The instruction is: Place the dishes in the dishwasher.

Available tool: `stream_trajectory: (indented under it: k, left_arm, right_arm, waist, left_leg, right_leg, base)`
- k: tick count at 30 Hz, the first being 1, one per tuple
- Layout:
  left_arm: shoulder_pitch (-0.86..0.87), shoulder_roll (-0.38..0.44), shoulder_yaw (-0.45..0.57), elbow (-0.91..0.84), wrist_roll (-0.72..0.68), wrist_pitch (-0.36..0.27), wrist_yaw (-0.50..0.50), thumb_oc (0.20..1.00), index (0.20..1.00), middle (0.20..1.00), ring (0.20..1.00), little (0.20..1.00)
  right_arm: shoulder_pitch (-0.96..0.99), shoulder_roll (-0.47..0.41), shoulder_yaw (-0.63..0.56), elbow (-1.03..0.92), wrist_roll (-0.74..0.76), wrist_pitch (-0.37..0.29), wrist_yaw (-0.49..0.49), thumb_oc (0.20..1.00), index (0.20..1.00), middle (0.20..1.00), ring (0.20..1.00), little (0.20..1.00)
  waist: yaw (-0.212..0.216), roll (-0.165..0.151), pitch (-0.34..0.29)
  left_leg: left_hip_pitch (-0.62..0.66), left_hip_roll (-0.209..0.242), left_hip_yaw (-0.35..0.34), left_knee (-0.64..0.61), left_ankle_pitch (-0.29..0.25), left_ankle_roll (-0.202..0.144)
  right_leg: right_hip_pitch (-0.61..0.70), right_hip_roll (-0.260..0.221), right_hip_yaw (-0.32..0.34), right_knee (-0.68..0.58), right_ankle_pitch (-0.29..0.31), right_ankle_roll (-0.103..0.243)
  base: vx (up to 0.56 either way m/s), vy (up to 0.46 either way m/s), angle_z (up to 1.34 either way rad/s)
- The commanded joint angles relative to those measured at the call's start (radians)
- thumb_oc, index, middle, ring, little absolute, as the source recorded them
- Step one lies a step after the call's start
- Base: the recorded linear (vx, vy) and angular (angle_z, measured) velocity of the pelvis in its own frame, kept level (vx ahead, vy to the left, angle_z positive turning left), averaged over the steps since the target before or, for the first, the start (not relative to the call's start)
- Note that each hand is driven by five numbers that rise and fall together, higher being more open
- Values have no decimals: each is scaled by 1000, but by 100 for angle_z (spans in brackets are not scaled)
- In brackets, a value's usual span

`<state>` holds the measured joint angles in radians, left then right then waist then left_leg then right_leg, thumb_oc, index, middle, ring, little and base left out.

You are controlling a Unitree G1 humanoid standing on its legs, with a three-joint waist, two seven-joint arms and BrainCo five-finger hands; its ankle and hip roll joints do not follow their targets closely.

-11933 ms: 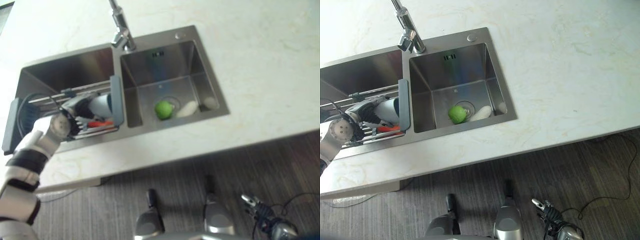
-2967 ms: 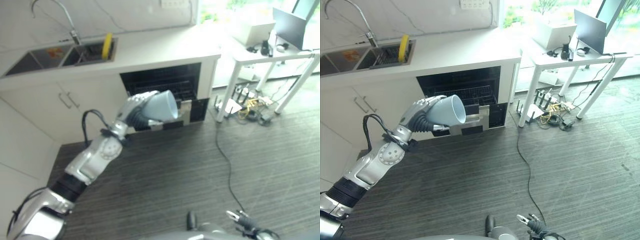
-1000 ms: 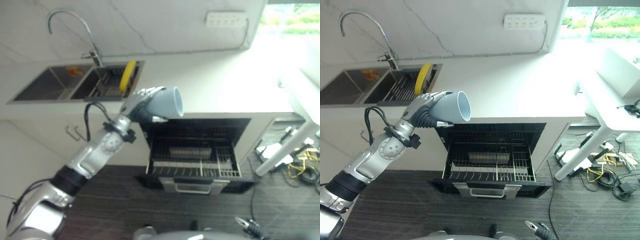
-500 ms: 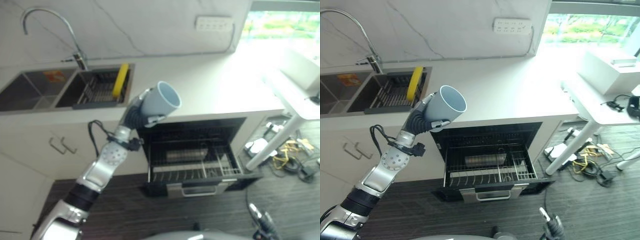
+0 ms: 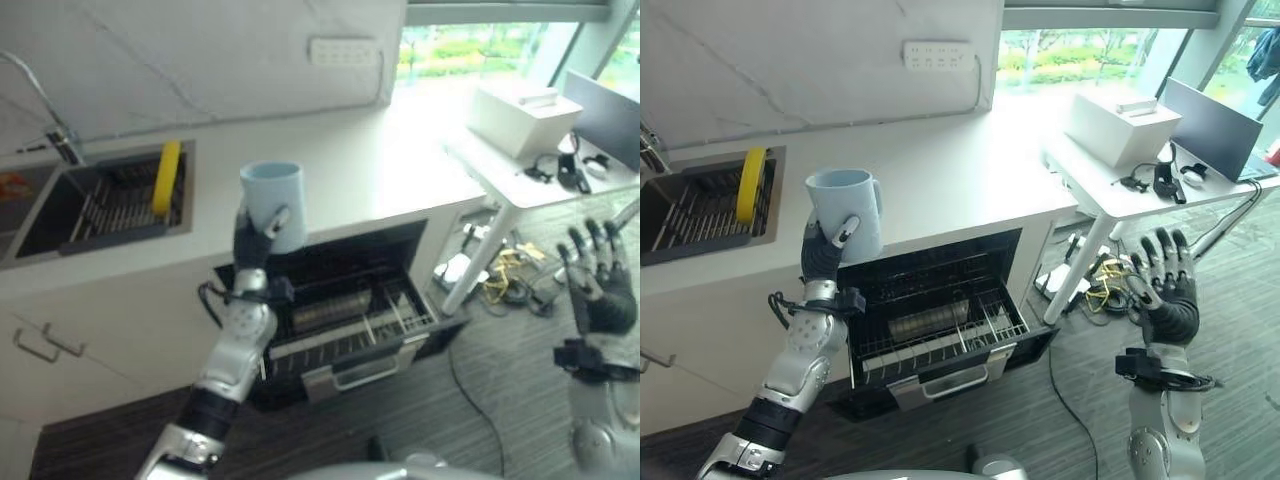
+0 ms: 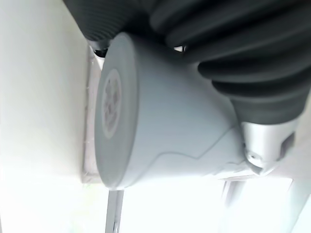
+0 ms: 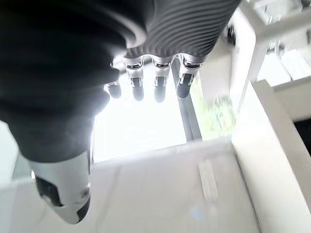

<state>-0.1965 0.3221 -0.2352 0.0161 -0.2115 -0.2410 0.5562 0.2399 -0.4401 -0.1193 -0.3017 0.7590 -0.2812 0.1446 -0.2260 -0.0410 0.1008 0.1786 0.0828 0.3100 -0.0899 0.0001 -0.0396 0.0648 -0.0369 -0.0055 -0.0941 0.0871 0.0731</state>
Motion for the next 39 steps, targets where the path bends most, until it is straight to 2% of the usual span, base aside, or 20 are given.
stream_trajectory:
  k: [1, 4, 6, 7, 9, 13, 19, 21, 24, 26, 29, 31, 39]
  left_arm:
    - [-64, 72, 2, -13, 234, -131, 124, 200, 200, 200, 200, 200]
    - [-69, 84, -13, -50, 400, -101, 283, 200, 200, 200, 200, 200]
    - [-84, 94, -39, -58, 519, -80, 375, 200, 200, 200, 200, 200]
    - [-87, 96, -42, -58, 536, -81, 383, 200, 200, 200, 200, 200]
    - [-99, 108, -70, -81, 634, -44, 410, 200, 200, 200, 200, 200]
    - [-132, 127, -135, -56, 687, 26, 469, 200, 200, 200, 200, 200]
    - [-174, 104, -204, 18, 696, 28, 562, 200, 200, 200, 200, 200]
    - [-191, 89, -230, 54, 723, 76, 599, 200, 200, 200, 200, 200]
    - [-193, 89, -230, 55, 723, 76, 600, 200, 200, 200, 200, 200]
    - [-208, 72, -291, 110, 774, 59, 624, 200, 200, 200, 200, 200]
    - [-222, 64, -324, 115, 779, 58, 631, 200, 200, 200, 200, 200]
    - [-234, 55, -344, 119, 783, 34, 650, 200, 200, 200, 200, 200]
    - [-265, 33, -402, 77, 783, 16, 641, 200, 200, 200, 200, 200]
  right_arm:
    - [-66, -24, 17, -6, 71, 57, 119, 1000, 1000, 1000, 1000, 1000]
    - [-108, -26, 112, -50, 83, 100, 121, 1000, 1000, 1000, 1000, 1000]
    - [-174, -33, 210, -60, 25, 109, 91, 1000, 1000, 1000, 1000, 1000]
    - [-185, -33, 223, -60, 17, 109, 87, 1000, 1000, 1000, 1000, 1000]
    - [-243, -48, 292, -59, 6, 120, 51, 1000, 1000, 1000, 1000, 1000]
    - [-343, -57, 403, -23, 19, 124, -27, 1000, 1000, 1000, 1000, 1000]
    - [-513, 4, 523, 14, 57, 178, -90, 1000, 1000, 1000, 1000, 1000]
    - [-576, 32, 562, 29, 37, 185, -132, 1000, 1000, 1000, 1000, 1000]
    - [-577, 33, 562, 30, 36, 185, -133, 1000, 1000, 1000, 1000, 1000]
    - [-677, 64, 602, 49, 65, 219, -204, 1000, 1000, 1000, 1000, 1000]
    - [-718, 79, 620, 59, 87, 224, -225, 1000, 1000, 1000, 1000, 1000]
    - [-747, 95, 630, 65, 109, 236, -245, 1000, 1000, 1000, 1000, 1000]
    - [-796, 130, 643, 90, 112, 221, -330, 1000, 1000, 1000, 1000, 1000]
  waist:
    - [14, -20, -39]
    - [34, -20, -42]
    - [62, -20, -47]
    - [64, -21, -47]
    - [91, -23, -48]
    - [131, -26, -55]
    - [175, -29, -63]
    - [189, -32, -66]
    - [188, -32, -65]
    - [208, -39, -70]
    - [213, -41, -69]
    - [216, -41, -68]
    - [225, -42, -65]
  left_leg:
    - [-6, 7, -57, 4, -26, 13]
    - [-7, 5, -68, 3, -26, 10]
    - [-10, 2, -85, 3, -28, 7]
    - [-10, 2, -88, 3, -28, 7]
    - [-15, -1, -104, 3, -30, 4]
    - [-20, -7, -127, 3, -34, 1]
    - [-26, -14, -163, 3, -36, 1]
    - [-27, -16, -173, 3, -36, 0]
    - [-27, -16, -174, 3, -36, 0]
    - [-36, -17, -182, 3, -29, 2]
    - [-37, -16, -186, 3, -28, 2]
    - [-37, -16, -188, 3, -28, 2]
    - [-36, -17, -196, 3, -28, 3]
  right_leg:
    - [9, -83, -57, 36, -22, 73]
    - [17, -85, -63, 28, -20, 73]
    - [27, -88, -77, 21, -19, 73]
    - [29, -89, -79, 21, -20, 73]
    - [34, -92, -91, 19, -21, 73]
    - [46, -96, -114, 16, -25, 73]
    - [57, -97, -132, 15, -32, 67]
    - [60, -97, -134, 15, -33, 65]
    - [60, -97, -134, 15, -33, 65]
    - [56, -96, -134, 17, -30, 61]
    - [56, -95, -132, 19, -31, 60]
    - [57, -95, -133, 20, -31, 61]
    - [63, -98, -141, 19, -31, 63]
  base:
    - [0, 0, 0]
    - [4, 3, 1]
    - [12, 3, 2]
    - [22, 4, 5]
    - [8, 0, 19]
    - [17, -7, 23]
    - [30, -17, 13]
    - [38, -18, 2]
    - [7, -10, 9]
    - [18, -35, 3]
    - [9, -6, 7]
    - [3, -1, 4]
    - [0, 0, 0]
